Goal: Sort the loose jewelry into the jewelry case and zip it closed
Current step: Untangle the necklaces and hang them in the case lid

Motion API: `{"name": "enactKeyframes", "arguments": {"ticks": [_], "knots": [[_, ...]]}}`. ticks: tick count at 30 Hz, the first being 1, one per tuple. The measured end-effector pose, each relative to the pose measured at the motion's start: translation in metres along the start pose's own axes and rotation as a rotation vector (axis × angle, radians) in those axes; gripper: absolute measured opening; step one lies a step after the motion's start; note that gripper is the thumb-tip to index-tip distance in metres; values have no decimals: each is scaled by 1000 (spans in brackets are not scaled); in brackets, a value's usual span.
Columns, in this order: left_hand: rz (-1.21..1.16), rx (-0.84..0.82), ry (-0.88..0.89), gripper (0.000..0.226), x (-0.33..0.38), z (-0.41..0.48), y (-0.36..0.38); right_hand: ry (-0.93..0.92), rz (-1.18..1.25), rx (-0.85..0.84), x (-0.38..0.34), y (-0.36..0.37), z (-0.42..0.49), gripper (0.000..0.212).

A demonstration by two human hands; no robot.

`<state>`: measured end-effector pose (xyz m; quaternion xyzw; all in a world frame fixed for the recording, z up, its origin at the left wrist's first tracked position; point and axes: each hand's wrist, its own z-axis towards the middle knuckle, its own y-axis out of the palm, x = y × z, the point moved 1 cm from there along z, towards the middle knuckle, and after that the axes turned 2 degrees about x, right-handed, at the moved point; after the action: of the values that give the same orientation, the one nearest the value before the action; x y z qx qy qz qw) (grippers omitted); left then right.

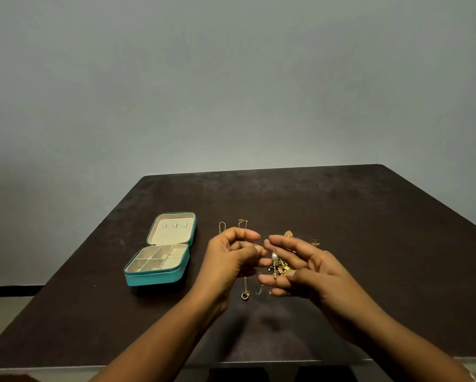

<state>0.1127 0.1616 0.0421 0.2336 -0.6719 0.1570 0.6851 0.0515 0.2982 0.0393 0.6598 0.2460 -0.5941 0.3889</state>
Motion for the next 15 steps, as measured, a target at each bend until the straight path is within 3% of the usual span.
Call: {"name": "enactKeyframes", "arguments": {"ticks": [5, 11, 15], "knots": [[-53, -48, -31, 12, 1, -3, 3, -59, -76, -51, 1, 6, -3, 47], [3, -136, -61, 33, 5, -6, 3, -86, -250, -41, 0, 6, -5, 54], [-12, -147, -57, 32, 12, -7, 2, -73, -242, 39, 0, 1, -4, 42]]}}
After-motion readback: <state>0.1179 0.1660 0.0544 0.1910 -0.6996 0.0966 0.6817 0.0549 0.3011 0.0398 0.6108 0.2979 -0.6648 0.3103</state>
